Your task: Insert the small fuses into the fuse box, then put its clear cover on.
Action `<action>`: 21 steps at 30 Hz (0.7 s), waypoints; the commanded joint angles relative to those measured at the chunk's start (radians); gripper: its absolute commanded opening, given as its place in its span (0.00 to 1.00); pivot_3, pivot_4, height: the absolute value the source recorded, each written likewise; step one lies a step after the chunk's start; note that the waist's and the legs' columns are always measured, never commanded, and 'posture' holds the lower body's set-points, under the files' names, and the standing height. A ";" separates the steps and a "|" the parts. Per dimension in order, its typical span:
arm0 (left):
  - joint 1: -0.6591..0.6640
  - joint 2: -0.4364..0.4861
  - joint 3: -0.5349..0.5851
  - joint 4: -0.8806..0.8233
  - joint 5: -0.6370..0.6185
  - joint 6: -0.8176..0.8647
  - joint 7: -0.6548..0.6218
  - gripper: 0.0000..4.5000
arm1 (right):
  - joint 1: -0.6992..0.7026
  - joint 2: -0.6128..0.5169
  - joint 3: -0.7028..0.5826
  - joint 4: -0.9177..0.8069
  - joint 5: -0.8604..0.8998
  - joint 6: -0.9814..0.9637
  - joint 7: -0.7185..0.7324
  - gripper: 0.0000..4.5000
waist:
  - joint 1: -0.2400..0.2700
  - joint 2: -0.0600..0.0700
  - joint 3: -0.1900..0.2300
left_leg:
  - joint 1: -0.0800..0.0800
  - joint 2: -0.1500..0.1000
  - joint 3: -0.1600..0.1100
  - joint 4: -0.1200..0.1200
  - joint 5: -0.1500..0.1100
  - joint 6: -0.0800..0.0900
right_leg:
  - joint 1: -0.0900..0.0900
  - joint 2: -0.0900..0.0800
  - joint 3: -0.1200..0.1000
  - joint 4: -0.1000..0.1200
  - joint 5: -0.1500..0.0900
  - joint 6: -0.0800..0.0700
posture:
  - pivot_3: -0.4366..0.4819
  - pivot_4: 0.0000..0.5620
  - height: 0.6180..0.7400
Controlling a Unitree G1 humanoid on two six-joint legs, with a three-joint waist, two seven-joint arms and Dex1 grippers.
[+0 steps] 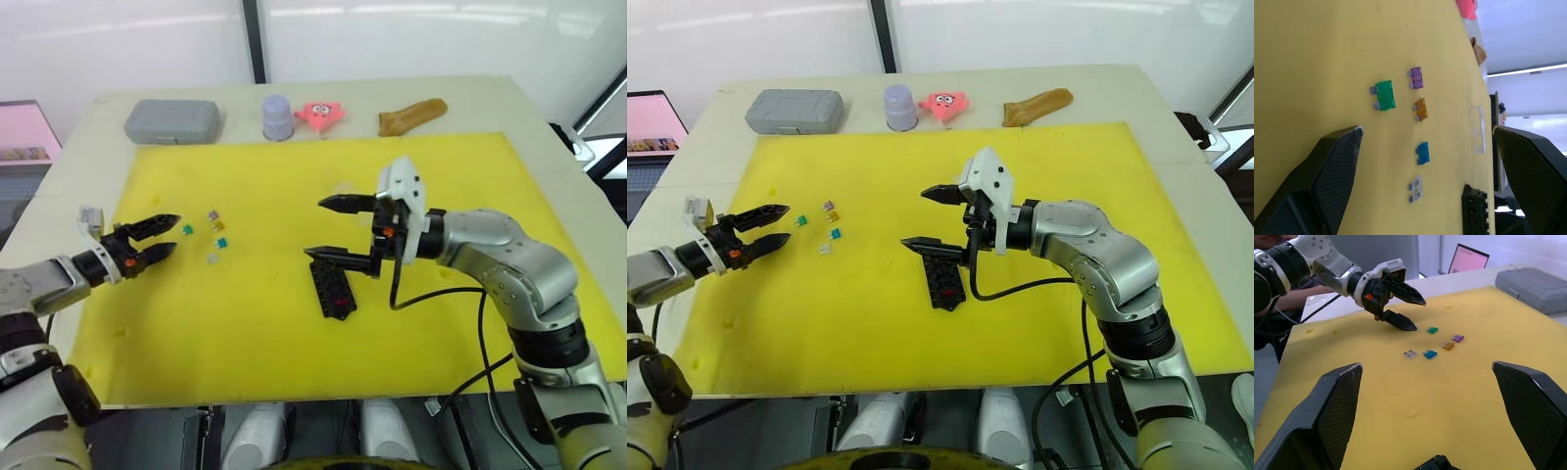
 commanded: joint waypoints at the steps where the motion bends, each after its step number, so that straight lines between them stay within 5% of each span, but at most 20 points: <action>1: -0.027 -0.016 -0.011 0.028 0.018 -0.028 -0.025 1.00 | -0.004 -0.006 -0.018 -0.035 0.006 -0.008 -0.001 1.00 | 0.002 0.000 0.000 | 0.000 0.000 0.000 0.000 0.000 0.000 | 0.000 0.000 0.000 0.000 0.000 0.000 | 0.48 0.27 1.00; 19: -0.147 -0.087 -0.063 0.234 0.148 -0.187 -0.100 1.00 | -0.016 -0.032 -0.002 -0.050 -0.021 0.012 -0.010 1.00 | 0.029 -0.001 -0.001 | 0.000 -0.001 -0.001 0.002 0.001 -0.001 | 0.002 -0.001 -0.001 0.001 0.000 0.000 | 0.48 0.27 1.00; 21: -0.152 -0.093 -0.067 0.241 0.157 -0.198 -0.106 0.88 | -0.014 -0.036 -0.002 -0.053 -0.023 0.013 -0.008 1.00 | 0.030 -0.001 -0.001 | 0.001 -0.001 -0.001 0.002 0.001 -0.001 | 0.002 -0.001 -0.001 0.001 0.000 0.000 | 0.48 0.27 1.00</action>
